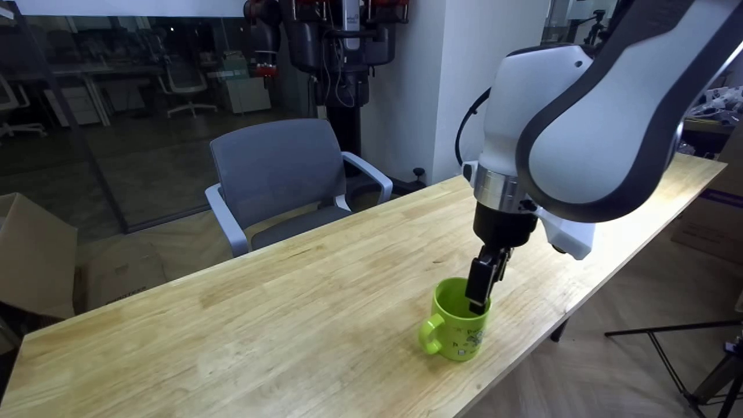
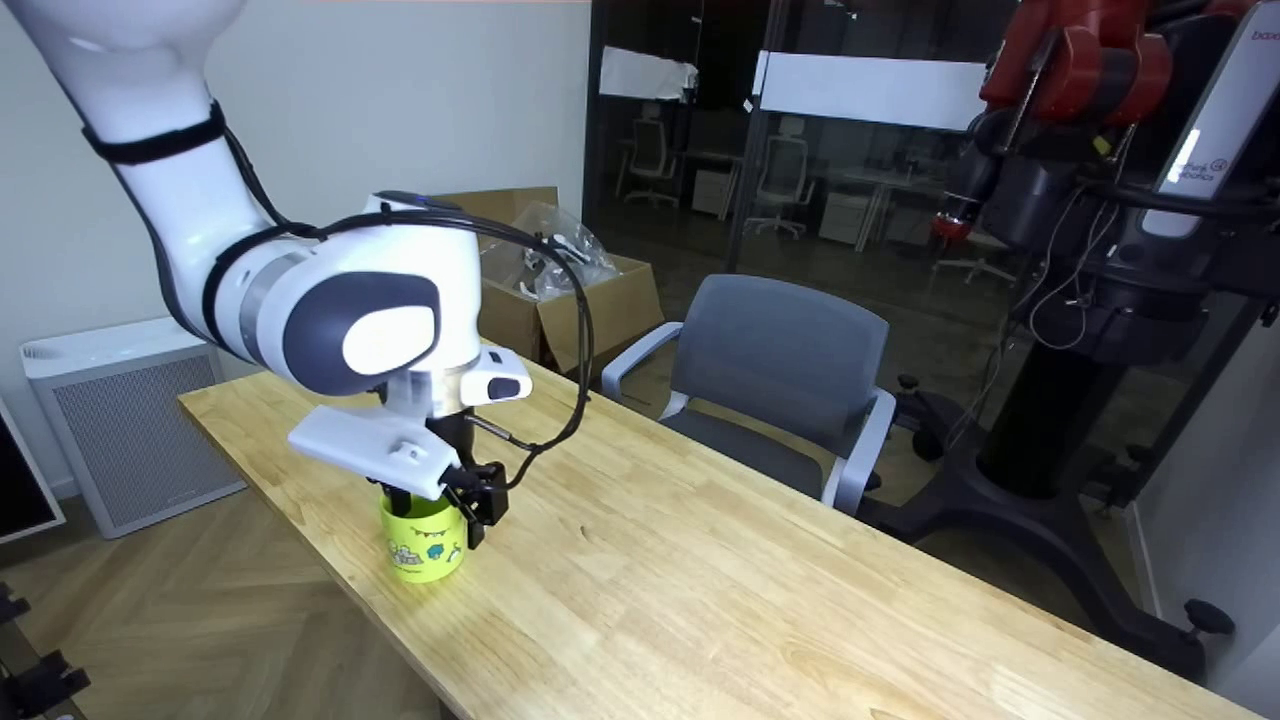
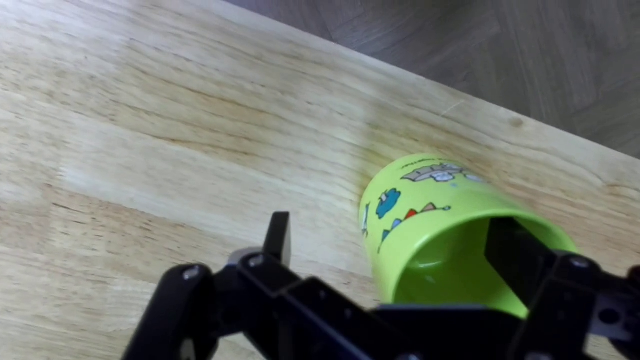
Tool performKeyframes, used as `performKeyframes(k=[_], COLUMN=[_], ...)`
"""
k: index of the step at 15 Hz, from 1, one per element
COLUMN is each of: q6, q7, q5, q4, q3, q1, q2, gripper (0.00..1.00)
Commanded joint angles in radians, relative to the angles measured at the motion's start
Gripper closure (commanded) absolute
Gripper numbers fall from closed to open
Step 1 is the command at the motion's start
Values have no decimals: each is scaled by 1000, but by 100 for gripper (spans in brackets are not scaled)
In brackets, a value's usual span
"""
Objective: Move the cup slightly up the table
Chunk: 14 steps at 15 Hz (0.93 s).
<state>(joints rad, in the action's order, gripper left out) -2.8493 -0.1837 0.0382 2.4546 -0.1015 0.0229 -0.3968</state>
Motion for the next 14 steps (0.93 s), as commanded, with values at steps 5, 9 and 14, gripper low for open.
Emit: performKeyframes(k=[5, 9, 14], q6=[2, -14, -35], q7=[18, 0, -43], q5=[17, 17, 11], q4=[-84, -111, -126], q3=[22, 11, -23], q1=[-21, -17, 1], q2=[-69, -84, -88], gripper=[25, 53, 88])
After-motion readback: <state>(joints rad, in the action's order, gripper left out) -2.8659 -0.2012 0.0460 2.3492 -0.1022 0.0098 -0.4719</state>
